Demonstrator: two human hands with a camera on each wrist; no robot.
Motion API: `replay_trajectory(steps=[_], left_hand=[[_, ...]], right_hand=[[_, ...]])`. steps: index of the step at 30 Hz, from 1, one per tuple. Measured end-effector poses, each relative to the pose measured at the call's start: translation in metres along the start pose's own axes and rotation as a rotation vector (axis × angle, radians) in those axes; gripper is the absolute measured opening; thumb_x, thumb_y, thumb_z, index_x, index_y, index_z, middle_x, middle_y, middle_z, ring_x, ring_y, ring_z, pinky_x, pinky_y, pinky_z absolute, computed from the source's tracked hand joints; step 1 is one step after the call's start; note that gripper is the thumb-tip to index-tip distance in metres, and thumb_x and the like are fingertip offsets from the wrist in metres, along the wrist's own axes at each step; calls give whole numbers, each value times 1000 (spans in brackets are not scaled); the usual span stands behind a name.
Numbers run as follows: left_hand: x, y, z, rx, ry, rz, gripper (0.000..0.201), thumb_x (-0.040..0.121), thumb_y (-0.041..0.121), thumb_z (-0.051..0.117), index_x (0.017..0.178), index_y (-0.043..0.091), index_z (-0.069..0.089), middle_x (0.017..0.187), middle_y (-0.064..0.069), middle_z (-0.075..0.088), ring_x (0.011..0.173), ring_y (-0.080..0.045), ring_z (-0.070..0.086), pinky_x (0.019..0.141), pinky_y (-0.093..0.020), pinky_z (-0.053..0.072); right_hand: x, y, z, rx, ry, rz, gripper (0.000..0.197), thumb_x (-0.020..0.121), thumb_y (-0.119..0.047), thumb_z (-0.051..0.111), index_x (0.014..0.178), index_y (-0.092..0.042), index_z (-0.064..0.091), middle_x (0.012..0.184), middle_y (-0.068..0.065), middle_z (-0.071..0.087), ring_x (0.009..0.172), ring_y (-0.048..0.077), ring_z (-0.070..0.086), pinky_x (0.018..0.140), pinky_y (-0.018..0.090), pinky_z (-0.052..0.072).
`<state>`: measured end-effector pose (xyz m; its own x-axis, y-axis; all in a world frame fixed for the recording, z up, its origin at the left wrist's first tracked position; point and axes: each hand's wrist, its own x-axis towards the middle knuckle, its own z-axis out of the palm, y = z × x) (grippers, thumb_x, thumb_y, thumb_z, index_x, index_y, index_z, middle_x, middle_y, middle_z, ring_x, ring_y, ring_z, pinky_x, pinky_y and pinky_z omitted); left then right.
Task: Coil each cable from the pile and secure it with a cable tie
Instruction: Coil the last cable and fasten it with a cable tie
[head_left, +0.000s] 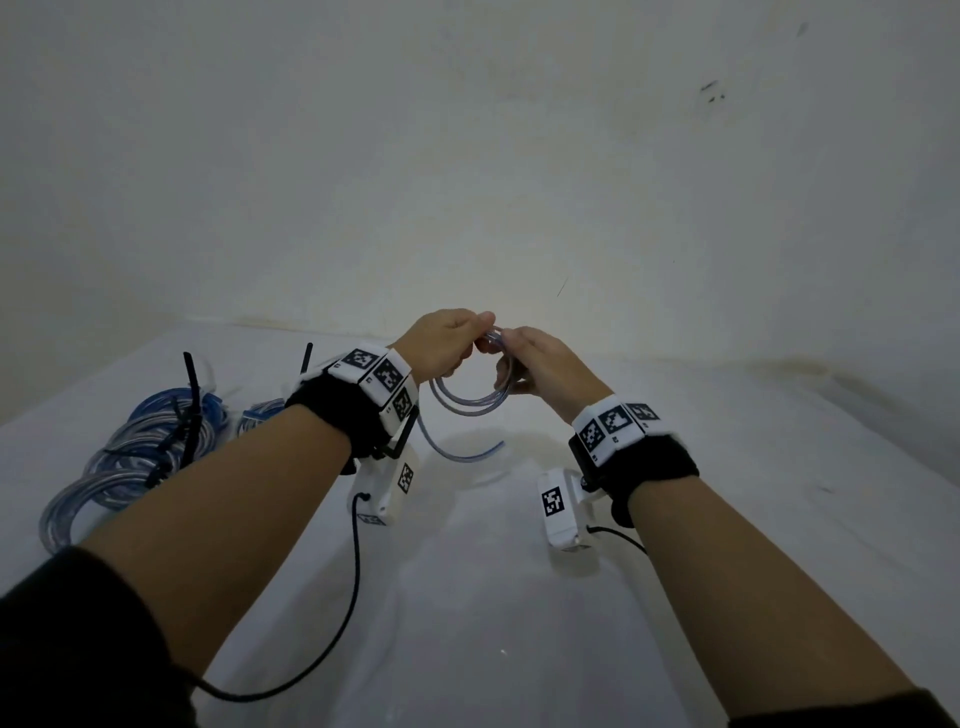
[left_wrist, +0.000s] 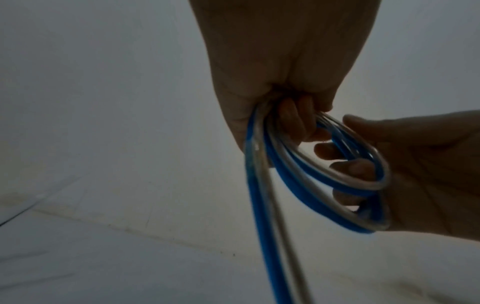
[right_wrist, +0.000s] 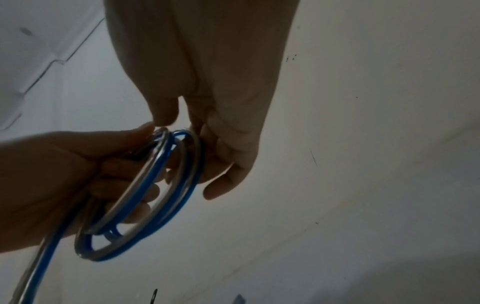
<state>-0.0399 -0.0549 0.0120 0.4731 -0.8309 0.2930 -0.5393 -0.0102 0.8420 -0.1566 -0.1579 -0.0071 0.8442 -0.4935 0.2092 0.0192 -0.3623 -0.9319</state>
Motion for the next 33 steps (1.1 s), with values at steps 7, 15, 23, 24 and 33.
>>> replay_trajectory(steps=[7,15,23,24,33], left_hand=[[0,-5,4,-42,28,-26,33,97,38,45,75,14,53,64,-1,48,53,-13,44,55,-23,39],[-5,-15,5,-349,-35,-127,31,102,22,34,87,12,59,67,1,43,49,-7,43,51,-19,42],[-2,-11,5,-152,-73,-104,38,101,15,33,139,12,32,70,-1,46,57,-11,34,54,-21,28],[-3,-9,6,-134,-92,-99,39,102,15,32,140,12,29,70,-1,45,56,-11,34,54,-21,28],[-4,0,9,-110,-132,-74,8,101,14,35,102,9,42,71,-2,47,60,-12,41,58,-23,37]], right_hand=[[4,8,7,82,65,-14,18,101,-11,37,87,-8,48,67,3,44,56,15,52,76,44,54],[6,19,4,43,158,23,17,100,-9,36,88,-10,48,74,5,52,60,18,57,71,34,51],[3,6,0,20,17,35,29,101,-36,36,100,-14,54,73,5,60,59,20,59,64,32,49],[4,6,0,-27,20,30,33,100,-39,36,100,-13,55,73,4,60,57,20,59,62,31,49],[9,7,2,89,134,8,25,99,-22,45,85,-5,56,62,3,47,51,12,46,61,28,46]])
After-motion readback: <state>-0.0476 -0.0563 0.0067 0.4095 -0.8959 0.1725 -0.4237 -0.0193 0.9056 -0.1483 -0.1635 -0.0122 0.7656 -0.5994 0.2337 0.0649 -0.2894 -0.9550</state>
